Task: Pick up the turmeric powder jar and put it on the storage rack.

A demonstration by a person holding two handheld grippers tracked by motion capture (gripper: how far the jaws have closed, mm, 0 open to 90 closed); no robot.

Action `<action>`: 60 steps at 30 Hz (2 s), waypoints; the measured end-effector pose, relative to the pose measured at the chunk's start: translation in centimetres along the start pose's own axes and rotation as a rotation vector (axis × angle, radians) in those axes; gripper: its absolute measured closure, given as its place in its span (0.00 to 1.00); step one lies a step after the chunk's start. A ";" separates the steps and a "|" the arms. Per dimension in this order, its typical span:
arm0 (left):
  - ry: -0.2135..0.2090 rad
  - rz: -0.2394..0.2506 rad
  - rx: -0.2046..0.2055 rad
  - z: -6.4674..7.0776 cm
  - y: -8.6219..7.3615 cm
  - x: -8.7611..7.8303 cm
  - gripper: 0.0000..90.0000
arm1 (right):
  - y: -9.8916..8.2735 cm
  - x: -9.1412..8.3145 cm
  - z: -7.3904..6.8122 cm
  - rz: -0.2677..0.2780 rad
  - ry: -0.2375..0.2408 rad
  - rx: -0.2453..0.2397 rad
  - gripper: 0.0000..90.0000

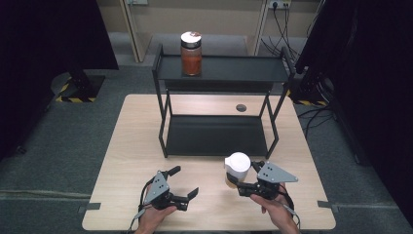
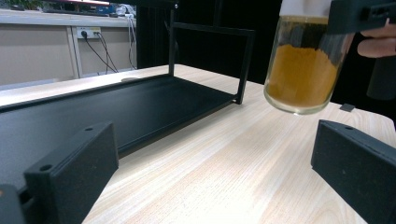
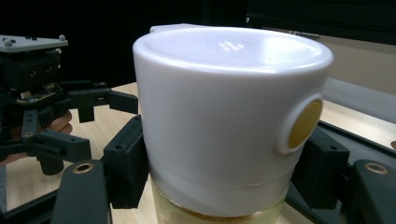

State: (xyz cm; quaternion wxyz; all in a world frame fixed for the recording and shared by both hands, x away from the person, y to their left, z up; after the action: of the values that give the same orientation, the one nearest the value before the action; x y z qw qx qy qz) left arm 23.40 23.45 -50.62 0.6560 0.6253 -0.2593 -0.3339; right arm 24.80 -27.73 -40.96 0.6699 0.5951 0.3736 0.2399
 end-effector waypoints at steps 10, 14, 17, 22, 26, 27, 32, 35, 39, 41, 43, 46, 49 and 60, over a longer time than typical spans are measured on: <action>0.004 -0.001 0.000 -0.1 0.0 0.0 0.00 | 1.1 -0.2 0.5 0.001 -0.001 0.008 0.34; 0.005 0.000 0.001 0.0 0.0 0.0 0.00 | 2.1 -0.1 0.8 -0.003 0.009 -0.001 0.34; 0.007 0.001 0.000 -0.1 0.0 0.0 0.00 | 2.6 0.0 0.9 -0.002 0.011 -0.003 0.34; 0.009 0.002 0.001 0.0 0.0 -0.1 0.00 | 3.4 0.1 1.3 0.000 0.017 0.002 0.34; 0.008 0.002 0.000 0.0 0.0 -0.1 0.00 | 3.9 0.2 1.3 0.003 0.015 0.000 0.34; 0.009 0.002 0.001 0.0 0.0 -0.1 0.00 | 4.0 0.2 1.4 0.004 0.015 0.003 0.34; 0.008 0.001 0.000 -0.1 0.0 -0.1 0.00 | 4.7 0.2 1.6 0.013 0.015 0.001 0.34; 0.008 0.001 0.000 0.0 0.0 -0.1 0.00 | 5.2 0.3 1.8 0.016 0.017 0.006 0.34; 0.009 0.001 0.000 -0.1 0.0 -0.1 0.00 | 5.8 0.4 2.0 0.019 0.016 0.000 0.34; 0.009 0.002 0.002 -0.1 0.0 -0.1 0.00 | 6.0 0.4 2.1 0.021 0.013 -0.002 0.34; 0.009 0.002 0.002 -0.1 0.0 -0.1 0.00 | 6.3 0.4 2.3 0.023 0.012 -0.003 0.34; 0.009 0.002 0.002 -0.1 0.0 -0.1 0.00 | 6.6 0.4 2.4 0.023 0.010 -0.007 0.34; 0.010 0.001 0.001 -0.1 0.0 -0.1 0.00 | 6.9 0.4 2.5 0.025 0.012 -0.006 0.34; 0.009 0.002 0.003 0.0 0.0 -0.1 0.00 | 8.4 0.9 3.1 0.029 0.025 -0.005 0.34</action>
State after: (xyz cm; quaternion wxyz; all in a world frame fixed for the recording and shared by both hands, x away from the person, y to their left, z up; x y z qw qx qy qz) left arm 23.37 23.54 -50.62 0.6565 0.6274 -0.2576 -0.3300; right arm 28.80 -27.46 -32.90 0.6632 0.5956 0.3728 0.2579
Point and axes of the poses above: each handheld gripper's, and its own axes: x roughly forward along the jaws, y roughly out of its top, z roughly to its right, the point moved 2 cm from there along x, roughly forward along the jaws, and after that the axes turned 1 degree about z, right-handed, at the moved point
